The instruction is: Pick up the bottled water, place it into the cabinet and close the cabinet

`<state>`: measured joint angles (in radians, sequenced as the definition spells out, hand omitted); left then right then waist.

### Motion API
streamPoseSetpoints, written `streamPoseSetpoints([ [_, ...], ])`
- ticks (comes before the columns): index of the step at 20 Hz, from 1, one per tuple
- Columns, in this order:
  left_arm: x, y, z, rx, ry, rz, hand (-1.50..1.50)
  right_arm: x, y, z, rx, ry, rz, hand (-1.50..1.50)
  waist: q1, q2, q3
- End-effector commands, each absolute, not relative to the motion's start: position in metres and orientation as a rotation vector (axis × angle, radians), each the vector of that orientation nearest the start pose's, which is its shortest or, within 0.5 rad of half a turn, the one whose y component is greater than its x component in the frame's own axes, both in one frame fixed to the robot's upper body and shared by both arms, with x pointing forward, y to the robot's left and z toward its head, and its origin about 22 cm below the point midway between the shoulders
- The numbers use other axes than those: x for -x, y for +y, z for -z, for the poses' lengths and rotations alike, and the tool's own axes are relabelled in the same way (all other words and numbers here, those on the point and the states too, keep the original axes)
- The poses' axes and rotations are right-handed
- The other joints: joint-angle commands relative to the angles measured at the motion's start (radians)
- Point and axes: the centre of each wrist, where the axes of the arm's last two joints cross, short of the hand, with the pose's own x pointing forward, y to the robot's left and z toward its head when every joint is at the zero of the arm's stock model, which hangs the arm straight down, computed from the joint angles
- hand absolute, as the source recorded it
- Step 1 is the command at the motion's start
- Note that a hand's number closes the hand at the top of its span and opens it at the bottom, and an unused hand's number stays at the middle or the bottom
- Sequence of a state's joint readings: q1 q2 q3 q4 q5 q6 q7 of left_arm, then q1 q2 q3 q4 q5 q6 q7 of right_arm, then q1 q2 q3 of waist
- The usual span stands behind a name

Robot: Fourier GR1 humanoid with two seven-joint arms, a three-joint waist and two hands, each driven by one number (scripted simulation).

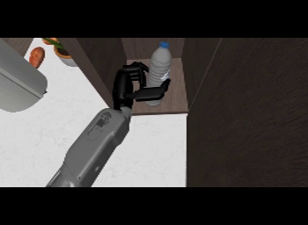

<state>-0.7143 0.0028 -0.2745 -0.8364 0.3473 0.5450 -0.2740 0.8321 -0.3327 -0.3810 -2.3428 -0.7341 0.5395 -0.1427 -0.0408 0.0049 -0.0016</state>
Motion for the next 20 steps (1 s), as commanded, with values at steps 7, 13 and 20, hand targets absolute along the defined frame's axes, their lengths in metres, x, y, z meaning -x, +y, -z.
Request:
streamPoseSetpoints([
  [7,-0.407,0.098,-0.025,-0.101,-1.673,-0.079,1.50,-0.039,-0.342,-0.142,-0.320,-1.888,-0.089,-1.50,-0.012,0.005,0.000],
  [13,-0.416,0.089,-0.032,-0.226,-1.708,-0.036,1.50,-0.044,-0.324,-0.154,-0.335,-1.906,-0.114,-1.50,-0.029,0.011,-0.001],
  [20,-0.428,0.091,-0.038,-0.319,-1.719,0.029,-1.50,-0.048,-0.336,-0.139,-0.324,-1.905,-0.102,-1.50,-0.021,0.015,0.000],
])
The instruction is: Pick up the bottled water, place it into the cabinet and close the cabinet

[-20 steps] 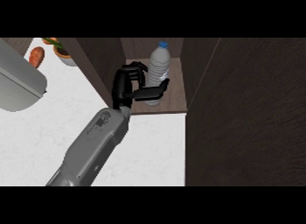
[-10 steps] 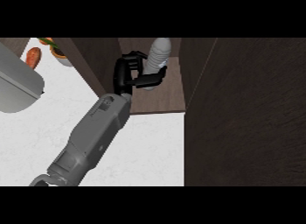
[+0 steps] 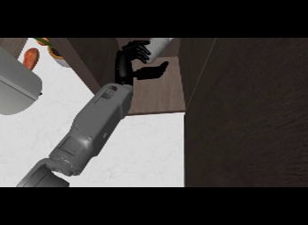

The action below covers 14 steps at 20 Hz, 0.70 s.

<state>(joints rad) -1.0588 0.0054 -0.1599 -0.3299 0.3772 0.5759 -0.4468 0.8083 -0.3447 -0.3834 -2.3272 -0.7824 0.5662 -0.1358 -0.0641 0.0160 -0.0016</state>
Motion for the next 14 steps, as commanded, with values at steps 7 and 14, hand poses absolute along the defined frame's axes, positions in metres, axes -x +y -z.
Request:
streamPoseSetpoints([
  [7,-0.436,0.086,-0.052,-0.363,-1.696,0.027,-1.50,-0.058,-0.341,-0.145,-0.355,-1.918,-0.166,-1.50,-0.029,0.016,-0.001],
  [14,-0.437,0.085,-0.057,-0.264,-1.789,0.042,-1.50,-0.053,-0.332,-0.146,-0.329,-1.912,-0.151,-1.50,-0.022,0.011,-0.001],
])
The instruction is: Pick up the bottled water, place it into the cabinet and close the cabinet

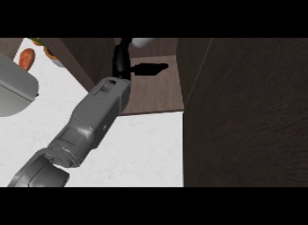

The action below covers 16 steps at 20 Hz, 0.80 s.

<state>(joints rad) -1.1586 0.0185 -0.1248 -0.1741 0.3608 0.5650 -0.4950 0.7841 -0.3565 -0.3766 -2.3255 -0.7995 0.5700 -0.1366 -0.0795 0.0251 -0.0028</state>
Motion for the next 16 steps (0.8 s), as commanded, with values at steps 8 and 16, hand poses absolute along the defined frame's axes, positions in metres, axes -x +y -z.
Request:
streamPoseSetpoints([
  [8,-0.436,0.083,-0.060,-0.132,-1.914,0.003,-1.50,-0.055,-0.337,-0.148,-0.334,-1.908,-0.145,-1.50,0.006,-0.012,0.001],
  [16,-0.428,0.082,-0.053,-0.055,-1.924,-0.064,-1.50,-0.049,-0.331,-0.165,-0.314,-1.906,-0.193,-1.50,0.015,-0.022,0.001],
])
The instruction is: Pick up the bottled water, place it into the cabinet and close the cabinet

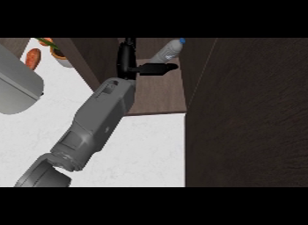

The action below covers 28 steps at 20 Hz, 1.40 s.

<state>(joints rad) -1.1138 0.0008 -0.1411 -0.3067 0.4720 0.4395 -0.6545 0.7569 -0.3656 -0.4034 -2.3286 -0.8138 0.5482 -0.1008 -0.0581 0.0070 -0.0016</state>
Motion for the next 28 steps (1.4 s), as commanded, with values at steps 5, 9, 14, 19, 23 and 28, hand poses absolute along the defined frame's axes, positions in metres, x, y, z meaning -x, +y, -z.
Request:
streamPoseSetpoints([
  [5,-0.407,0.072,-0.044,0.041,-1.895,-0.057,-1.50,-0.054,-0.326,-0.158,-0.254,-1.909,-0.169,-1.50,0.028,-0.012,0.000],
  [9,-0.374,0.066,-0.020,0.113,-1.869,-0.064,-1.50,-0.042,-0.332,-0.151,-0.245,-1.885,-0.151,-1.50,0.034,-0.021,0.001],
  [14,-0.327,0.065,0.007,0.178,-1.864,-0.103,-1.50,-0.045,-0.327,-0.155,-0.254,-1.900,-0.137,-1.50,0.049,-0.017,0.000],
  [19,-0.281,0.067,0.009,0.245,-1.856,-0.129,-1.50,-0.046,-0.328,-0.159,-0.216,-1.898,-0.118,-1.50,0.071,-0.019,0.000],
  [23,-0.244,0.061,0.003,0.292,-1.838,-0.138,-1.50,-0.046,-0.330,-0.158,-0.224,-1.906,-0.159,-1.50,0.062,-0.017,0.001],
  [28,-0.197,0.076,0.023,0.374,-1.805,-0.068,1.50,-0.052,-0.331,-0.159,-0.288,-1.875,-0.233,1.50,0.057,-0.014,0.001],
])
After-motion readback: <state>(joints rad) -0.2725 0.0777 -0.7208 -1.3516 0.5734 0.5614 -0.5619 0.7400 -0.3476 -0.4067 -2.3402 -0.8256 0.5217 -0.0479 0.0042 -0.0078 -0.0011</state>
